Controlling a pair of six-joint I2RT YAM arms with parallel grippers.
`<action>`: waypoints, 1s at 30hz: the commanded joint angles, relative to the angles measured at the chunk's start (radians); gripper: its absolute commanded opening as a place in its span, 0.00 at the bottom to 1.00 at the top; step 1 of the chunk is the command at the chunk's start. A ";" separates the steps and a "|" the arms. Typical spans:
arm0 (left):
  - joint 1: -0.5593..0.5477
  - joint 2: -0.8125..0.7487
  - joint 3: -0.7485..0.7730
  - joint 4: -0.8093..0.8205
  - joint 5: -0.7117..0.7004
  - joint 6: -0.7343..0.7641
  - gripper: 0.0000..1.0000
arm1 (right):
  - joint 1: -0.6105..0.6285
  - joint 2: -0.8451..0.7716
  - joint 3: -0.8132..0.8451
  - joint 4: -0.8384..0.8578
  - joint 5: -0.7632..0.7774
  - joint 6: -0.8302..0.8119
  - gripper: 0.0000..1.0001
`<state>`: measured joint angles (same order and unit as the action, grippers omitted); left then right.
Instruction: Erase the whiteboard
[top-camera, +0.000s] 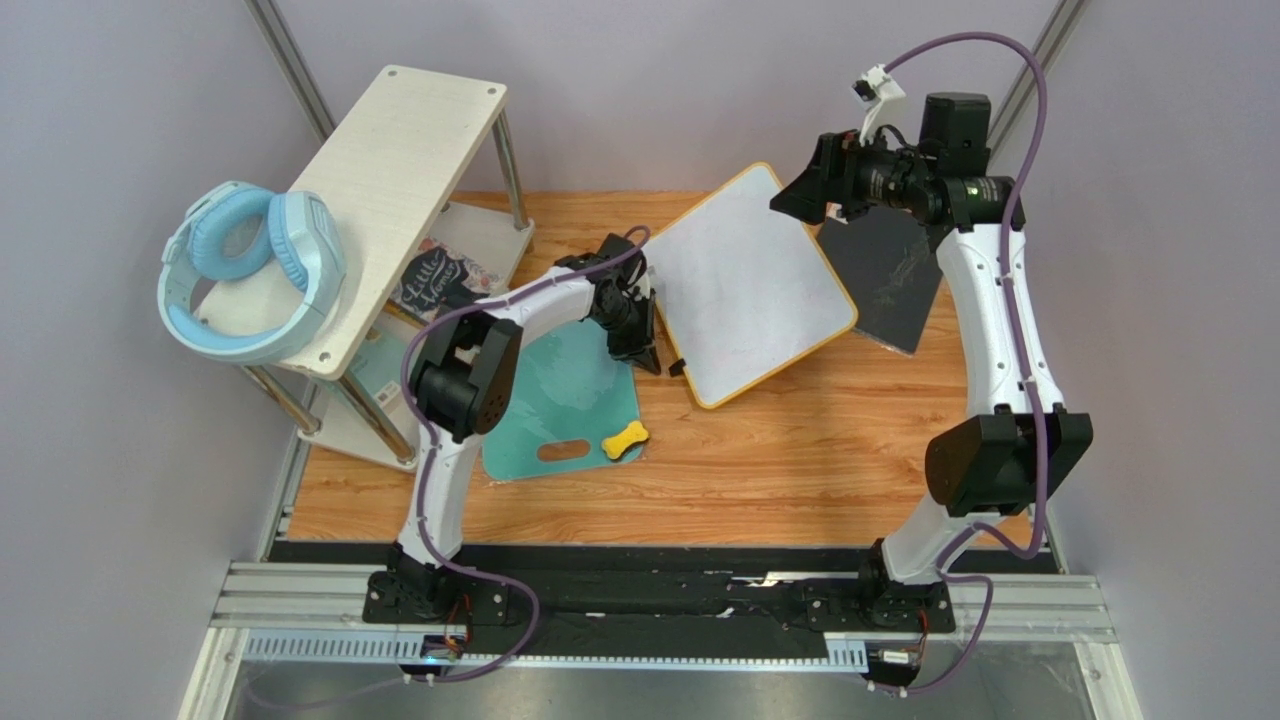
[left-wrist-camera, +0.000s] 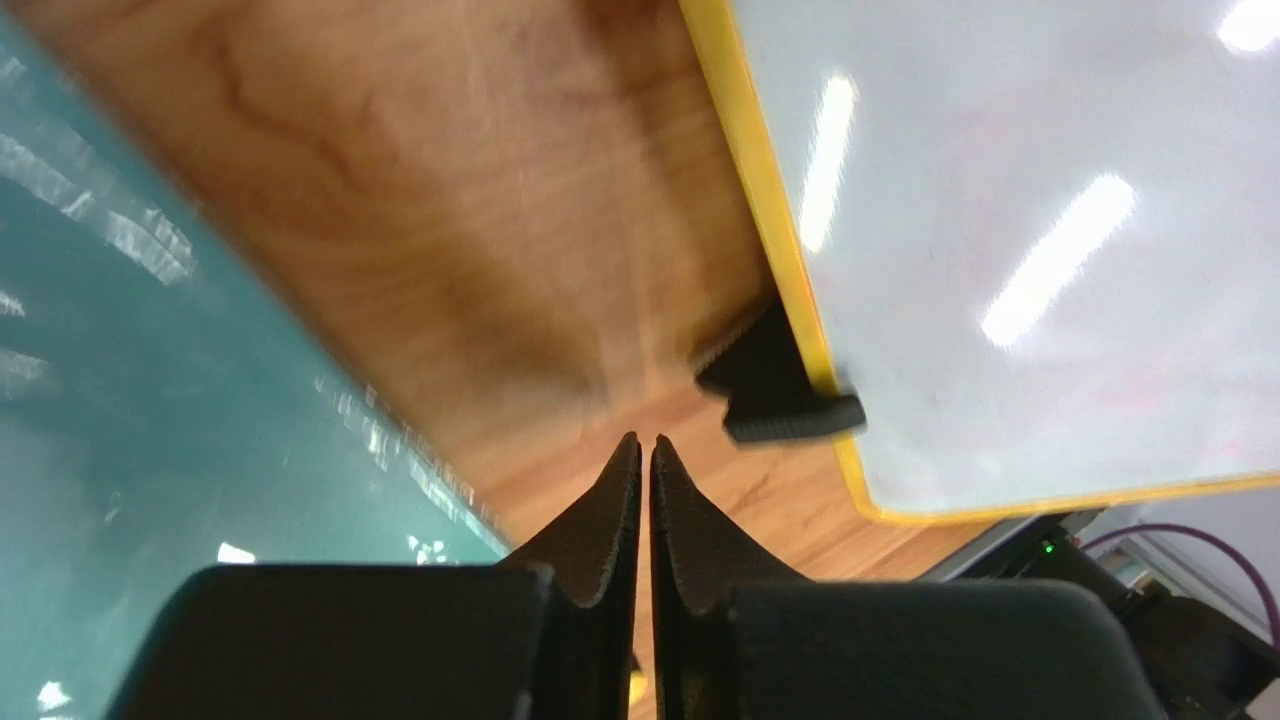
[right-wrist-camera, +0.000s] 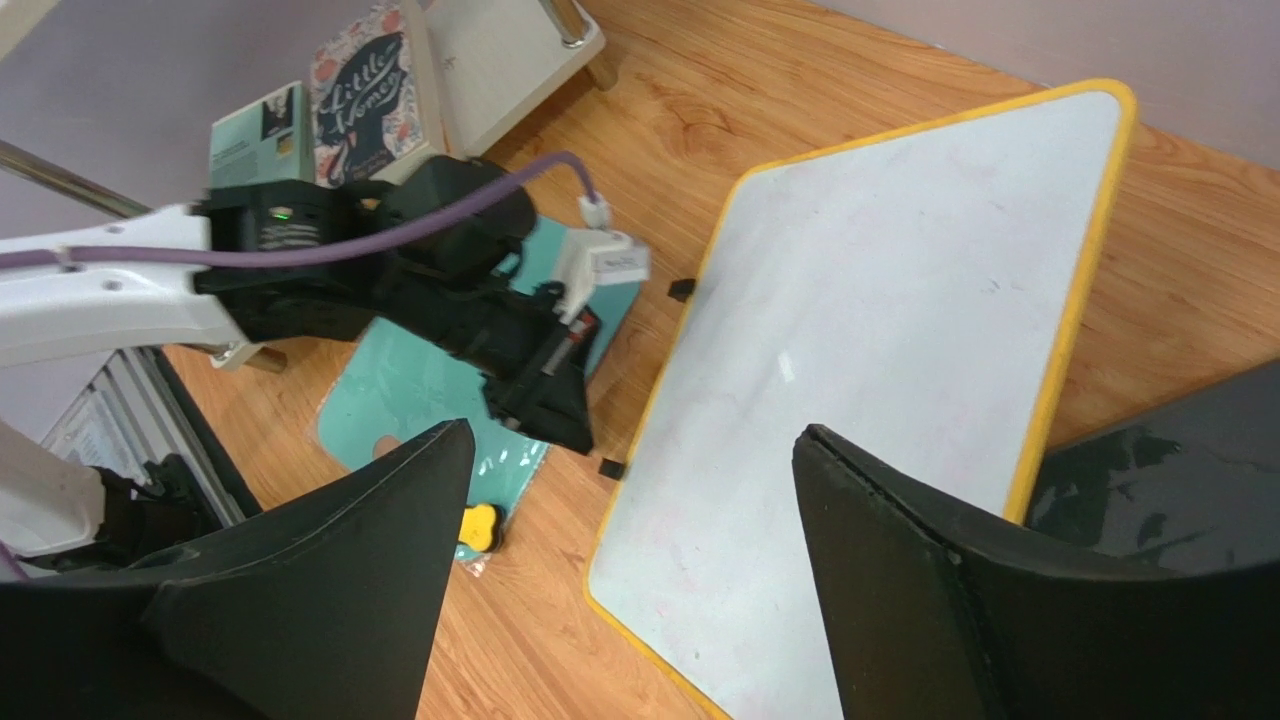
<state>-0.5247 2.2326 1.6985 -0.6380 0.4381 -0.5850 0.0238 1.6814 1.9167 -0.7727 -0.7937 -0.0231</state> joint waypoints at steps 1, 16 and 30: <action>0.009 -0.233 -0.040 -0.017 -0.073 0.097 0.19 | -0.059 -0.061 -0.031 0.033 0.042 0.011 0.84; 0.015 -0.560 -0.065 -0.054 -0.055 0.197 0.99 | -0.150 -0.196 -0.159 0.024 0.137 0.017 0.99; 0.015 -0.807 -0.235 0.096 0.143 0.249 0.99 | -0.150 -0.311 -0.248 -0.076 0.183 -0.043 1.00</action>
<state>-0.5102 1.5188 1.5059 -0.6014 0.5285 -0.3790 -0.1257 1.4311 1.6970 -0.7952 -0.6502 -0.0177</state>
